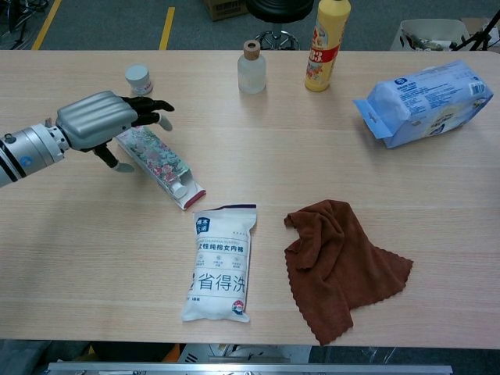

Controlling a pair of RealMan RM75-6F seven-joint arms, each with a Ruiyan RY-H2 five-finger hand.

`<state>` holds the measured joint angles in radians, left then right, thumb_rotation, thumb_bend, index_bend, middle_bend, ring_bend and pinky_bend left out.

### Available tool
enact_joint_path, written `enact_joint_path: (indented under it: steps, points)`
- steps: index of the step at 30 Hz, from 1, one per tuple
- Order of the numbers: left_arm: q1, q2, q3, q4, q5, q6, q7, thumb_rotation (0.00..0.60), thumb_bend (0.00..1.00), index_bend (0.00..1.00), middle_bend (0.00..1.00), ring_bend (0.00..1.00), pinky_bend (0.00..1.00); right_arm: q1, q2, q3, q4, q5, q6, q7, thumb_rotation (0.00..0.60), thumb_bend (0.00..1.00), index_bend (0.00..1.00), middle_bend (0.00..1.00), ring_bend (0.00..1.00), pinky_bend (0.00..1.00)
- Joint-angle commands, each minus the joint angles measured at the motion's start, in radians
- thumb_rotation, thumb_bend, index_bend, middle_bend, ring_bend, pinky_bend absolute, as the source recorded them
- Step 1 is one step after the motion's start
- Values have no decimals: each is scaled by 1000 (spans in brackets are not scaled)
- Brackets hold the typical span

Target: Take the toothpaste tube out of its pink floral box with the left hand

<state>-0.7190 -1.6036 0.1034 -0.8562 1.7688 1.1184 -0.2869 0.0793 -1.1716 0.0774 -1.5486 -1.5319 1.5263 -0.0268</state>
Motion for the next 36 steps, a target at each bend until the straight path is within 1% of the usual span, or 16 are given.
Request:
enact_joint_path:
  steps: [1, 21, 28, 36]
  points:
    - [1, -9, 7, 16, -2, -2, 1, 600, 76, 220, 87, 140, 349, 0, -2, -1, 3, 1, -2, 3, 600, 197, 505, 420, 277, 401]
    - [-3, -79, 41, 130, -1, -5, -27, 600, 76, 220, 86, 140, 348, -5, -14, -8, 18, 11, -12, 18, 600, 197, 505, 419, 278, 401]
    - [-4, -104, 48, 165, -2, -2, -45, 600, 76, 172, 32, 101, 279, -6, -17, -9, 24, 14, -14, 23, 600, 198, 505, 420, 278, 401]
    - [-7, -116, 57, 181, -5, -14, -54, 600, 76, 148, 22, 97, 274, -7, -20, -9, 28, 16, -16, 28, 600, 197, 504, 420, 277, 401]
